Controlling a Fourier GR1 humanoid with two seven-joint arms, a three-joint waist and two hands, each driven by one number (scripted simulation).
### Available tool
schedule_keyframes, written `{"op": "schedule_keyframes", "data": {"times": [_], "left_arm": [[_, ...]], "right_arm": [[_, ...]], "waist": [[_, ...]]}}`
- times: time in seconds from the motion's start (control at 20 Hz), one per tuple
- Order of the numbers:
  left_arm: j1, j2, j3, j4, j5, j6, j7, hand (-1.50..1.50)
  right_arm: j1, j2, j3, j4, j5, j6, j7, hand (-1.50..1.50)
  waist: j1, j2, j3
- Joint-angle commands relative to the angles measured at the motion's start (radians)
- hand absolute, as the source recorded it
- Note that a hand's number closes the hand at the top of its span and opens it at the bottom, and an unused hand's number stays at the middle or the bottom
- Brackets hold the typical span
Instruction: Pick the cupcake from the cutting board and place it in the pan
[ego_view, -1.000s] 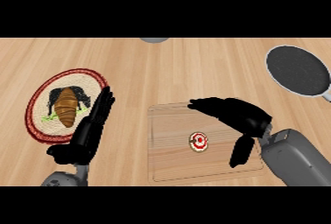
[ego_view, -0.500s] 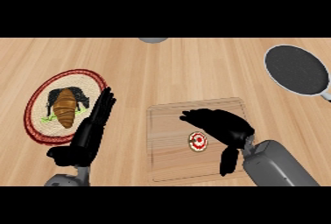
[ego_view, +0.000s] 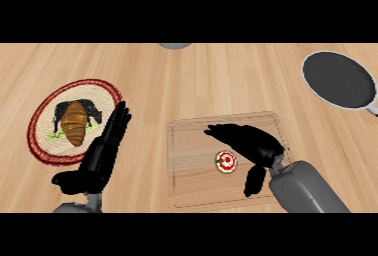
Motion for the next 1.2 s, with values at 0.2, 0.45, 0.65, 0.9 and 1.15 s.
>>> {"op": "schedule_keyframes", "data": {"times": [0.2,0.45,0.65,0.9,1.15], "left_arm": [[0.009,-0.057,-0.001,-0.007,-0.059,0.009,0.010,0.00],[-0.002,-0.045,0.042,0.006,-0.048,-0.034,0.016,0.00],[-0.010,-0.031,0.056,0.003,-0.027,-0.052,0.017,0.00],[0.017,-0.068,0.020,-0.048,-0.076,-0.024,0.054,0.00],[0.006,-0.041,0.077,-0.048,-0.038,-0.065,0.071,0.00]], "right_arm": [[-0.046,0.064,-0.045,0.194,0.100,-0.042,-0.105,-1.50],[-0.079,0.118,-0.045,0.265,0.166,-0.033,-0.082,-1.50],[-0.150,0.134,0.050,0.365,0.240,-0.047,-0.138,1.50],[-0.112,0.098,0.021,0.394,0.308,-0.161,-0.254,1.50],[-0.116,0.152,-0.022,0.481,0.342,-0.305,-0.284,1.50]], "waist": [[0.001,0.001,0.000],[0.001,0.000,0.000],[0.009,0.002,0.000],[0.003,0.000,0.000],[0.005,0.001,0.000]]}}
